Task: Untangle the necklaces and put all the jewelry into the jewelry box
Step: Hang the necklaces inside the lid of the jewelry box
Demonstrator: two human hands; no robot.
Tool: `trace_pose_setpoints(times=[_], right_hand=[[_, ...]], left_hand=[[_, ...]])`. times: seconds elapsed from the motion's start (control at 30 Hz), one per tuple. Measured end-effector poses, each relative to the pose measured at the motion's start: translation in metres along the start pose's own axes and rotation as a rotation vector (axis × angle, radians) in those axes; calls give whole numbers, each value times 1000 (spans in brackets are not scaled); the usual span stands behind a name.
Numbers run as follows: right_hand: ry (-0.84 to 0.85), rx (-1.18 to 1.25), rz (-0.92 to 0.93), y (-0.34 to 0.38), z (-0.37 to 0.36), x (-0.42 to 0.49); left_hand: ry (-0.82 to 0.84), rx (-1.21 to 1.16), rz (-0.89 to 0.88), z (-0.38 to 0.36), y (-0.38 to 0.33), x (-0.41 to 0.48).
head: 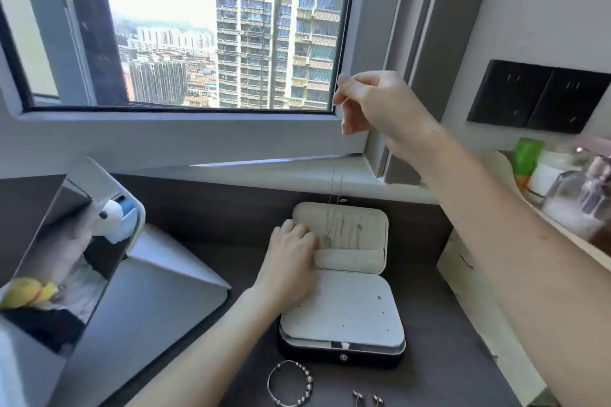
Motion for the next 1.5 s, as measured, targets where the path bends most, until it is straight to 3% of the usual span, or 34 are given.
trace_pose_setpoints(times=[0.67, 1.27, 1.5], right_hand=[[7, 74, -32, -22, -18, 26], [238, -348, -55, -82, -30, -38], [278, -390, -65, -108, -34, -51]], left_hand=[[-102, -219, 141, -9, 2, -7], [-182, -215, 134, -7, 0, -7], [-389, -246, 298, 8, 2, 7]])
Point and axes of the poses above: each hand's wrist, its own x-axis towards the middle knuckle, its own z-axis out of the back of the hand, y = z × x, the point moved 2 cm from there along x, towards the middle knuckle, and after that the axes turned 10 degrees about -y, right-handed, at the moved point
